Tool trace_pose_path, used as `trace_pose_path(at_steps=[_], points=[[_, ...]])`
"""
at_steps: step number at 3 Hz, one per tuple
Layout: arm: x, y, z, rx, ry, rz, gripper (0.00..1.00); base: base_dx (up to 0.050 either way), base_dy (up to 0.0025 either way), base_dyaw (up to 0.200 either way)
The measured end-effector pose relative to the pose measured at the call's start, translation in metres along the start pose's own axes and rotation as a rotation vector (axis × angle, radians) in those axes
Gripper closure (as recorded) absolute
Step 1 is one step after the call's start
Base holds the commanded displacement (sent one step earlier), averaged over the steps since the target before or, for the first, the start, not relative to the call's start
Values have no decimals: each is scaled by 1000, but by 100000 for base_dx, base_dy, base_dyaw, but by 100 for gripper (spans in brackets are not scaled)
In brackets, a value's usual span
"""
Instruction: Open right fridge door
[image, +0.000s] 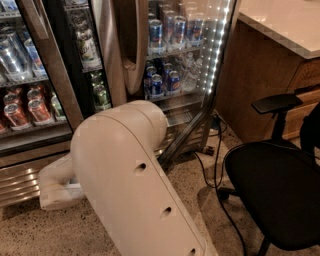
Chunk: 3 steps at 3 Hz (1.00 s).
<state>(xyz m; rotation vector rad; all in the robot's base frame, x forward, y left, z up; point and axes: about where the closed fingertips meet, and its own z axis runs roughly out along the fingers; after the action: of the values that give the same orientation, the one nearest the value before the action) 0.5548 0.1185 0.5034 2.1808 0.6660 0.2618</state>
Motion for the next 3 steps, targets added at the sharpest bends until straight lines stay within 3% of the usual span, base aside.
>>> trace_pose_path(at_steps=[3], points=[[8, 6, -4, -37, 2, 50, 100, 0, 0, 0]])
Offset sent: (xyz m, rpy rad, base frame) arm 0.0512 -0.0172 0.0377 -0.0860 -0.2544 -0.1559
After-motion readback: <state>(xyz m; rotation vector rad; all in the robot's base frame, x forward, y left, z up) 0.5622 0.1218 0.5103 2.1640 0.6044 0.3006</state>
